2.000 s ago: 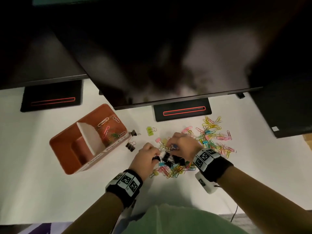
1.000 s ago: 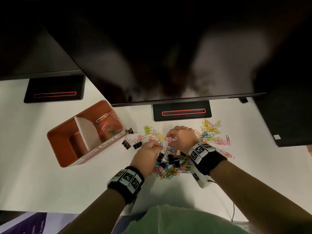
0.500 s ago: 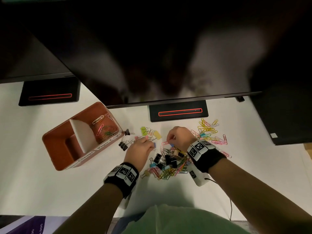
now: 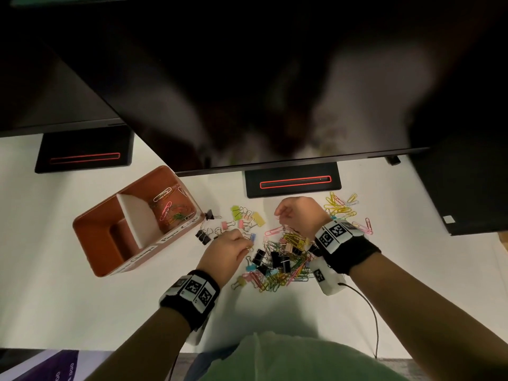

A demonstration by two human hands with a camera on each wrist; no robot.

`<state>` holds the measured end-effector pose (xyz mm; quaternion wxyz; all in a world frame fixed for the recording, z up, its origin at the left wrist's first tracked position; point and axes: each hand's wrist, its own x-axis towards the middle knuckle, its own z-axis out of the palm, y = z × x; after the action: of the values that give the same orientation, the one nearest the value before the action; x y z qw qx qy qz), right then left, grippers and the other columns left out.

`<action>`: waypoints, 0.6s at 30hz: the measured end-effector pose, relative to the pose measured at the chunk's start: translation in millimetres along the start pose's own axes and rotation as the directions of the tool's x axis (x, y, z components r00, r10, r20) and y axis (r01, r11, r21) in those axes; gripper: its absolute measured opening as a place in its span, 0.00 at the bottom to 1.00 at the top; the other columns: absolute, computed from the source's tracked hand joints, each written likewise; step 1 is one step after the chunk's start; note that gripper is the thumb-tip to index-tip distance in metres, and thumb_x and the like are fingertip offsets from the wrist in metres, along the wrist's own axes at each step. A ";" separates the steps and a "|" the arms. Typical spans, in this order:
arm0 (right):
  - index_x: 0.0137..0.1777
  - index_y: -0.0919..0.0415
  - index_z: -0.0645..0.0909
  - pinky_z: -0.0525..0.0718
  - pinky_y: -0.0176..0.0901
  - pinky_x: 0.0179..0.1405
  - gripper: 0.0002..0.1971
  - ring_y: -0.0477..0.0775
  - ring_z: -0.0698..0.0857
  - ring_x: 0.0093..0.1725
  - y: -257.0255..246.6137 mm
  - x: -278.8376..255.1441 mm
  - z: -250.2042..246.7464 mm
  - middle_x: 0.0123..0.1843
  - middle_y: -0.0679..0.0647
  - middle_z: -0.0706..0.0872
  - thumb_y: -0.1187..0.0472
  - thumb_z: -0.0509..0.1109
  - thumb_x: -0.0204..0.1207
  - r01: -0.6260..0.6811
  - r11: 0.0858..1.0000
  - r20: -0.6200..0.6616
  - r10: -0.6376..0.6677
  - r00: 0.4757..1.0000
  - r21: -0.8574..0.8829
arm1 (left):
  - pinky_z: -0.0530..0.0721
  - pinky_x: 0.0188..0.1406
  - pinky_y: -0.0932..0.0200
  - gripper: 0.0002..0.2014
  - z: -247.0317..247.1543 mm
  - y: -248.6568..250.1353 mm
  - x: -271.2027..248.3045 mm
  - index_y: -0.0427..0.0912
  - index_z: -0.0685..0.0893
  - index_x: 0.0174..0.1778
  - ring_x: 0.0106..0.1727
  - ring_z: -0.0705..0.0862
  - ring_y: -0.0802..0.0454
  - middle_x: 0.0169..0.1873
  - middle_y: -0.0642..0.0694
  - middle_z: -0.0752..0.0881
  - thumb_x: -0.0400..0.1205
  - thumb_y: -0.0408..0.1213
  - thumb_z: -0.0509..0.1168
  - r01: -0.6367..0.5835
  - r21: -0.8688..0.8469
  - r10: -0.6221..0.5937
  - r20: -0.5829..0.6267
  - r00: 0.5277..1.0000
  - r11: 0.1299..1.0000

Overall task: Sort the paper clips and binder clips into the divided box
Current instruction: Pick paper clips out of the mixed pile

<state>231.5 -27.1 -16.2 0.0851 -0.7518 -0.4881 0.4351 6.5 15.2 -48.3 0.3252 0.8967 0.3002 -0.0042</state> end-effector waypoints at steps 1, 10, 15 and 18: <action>0.53 0.54 0.84 0.82 0.47 0.62 0.09 0.50 0.86 0.53 -0.6 0.7 1.8 0.51 0.50 0.89 0.64 0.69 0.75 0.025 0.999 -0.011 -0.026 1.000 -0.041 | 0.83 0.43 0.50 0.07 0.7 -1.2 2.2 0.41 0.87 0.49 0.42 0.81 0.45 0.40 0.44 0.83 0.78 0.33 0.67 0.013 0.014 -0.013 0.007 1.000 1.000; 0.56 0.50 0.81 0.69 0.51 0.64 0.09 0.56 0.80 0.60 -6.2 0.9 22.7 0.58 0.51 0.82 0.58 0.63 0.79 0.183 0.831 0.123 -0.138 0.983 -0.525 | 0.83 0.45 0.50 0.02 3.0 0.4 12.1 0.36 0.83 0.39 0.45 0.82 0.41 0.43 0.40 0.82 0.77 0.29 0.66 0.102 0.051 -0.105 0.066 0.992 0.993; 0.52 0.48 0.83 0.68 0.52 0.61 0.08 0.54 0.75 0.61 -4.9 -4.1 26.1 0.57 0.48 0.83 0.53 0.63 0.79 0.201 0.791 0.081 -0.189 0.979 -0.578 | 0.78 0.47 0.51 0.02 1.1 0.6 9.7 0.37 0.79 0.43 0.47 0.78 0.44 0.43 0.41 0.81 0.80 0.31 0.62 0.097 0.045 -0.102 0.142 0.985 0.994; 0.51 0.50 0.81 0.67 0.52 0.61 0.07 0.53 0.76 0.61 -6.0 -2.9 26.1 0.53 0.48 0.87 0.54 0.63 0.79 0.207 0.790 0.093 -0.188 0.978 -0.577 | 0.77 0.46 0.56 0.04 -3.1 -2.1 2.4 0.37 0.81 0.48 0.46 0.77 0.49 0.43 0.45 0.81 0.79 0.30 0.63 0.070 -0.056 -0.062 0.130 0.990 0.996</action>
<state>208.0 -34.2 -27.1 -0.1122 -0.6795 -0.6751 0.2645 6.7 19.6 -47.6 0.3702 0.8741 0.3081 -0.0634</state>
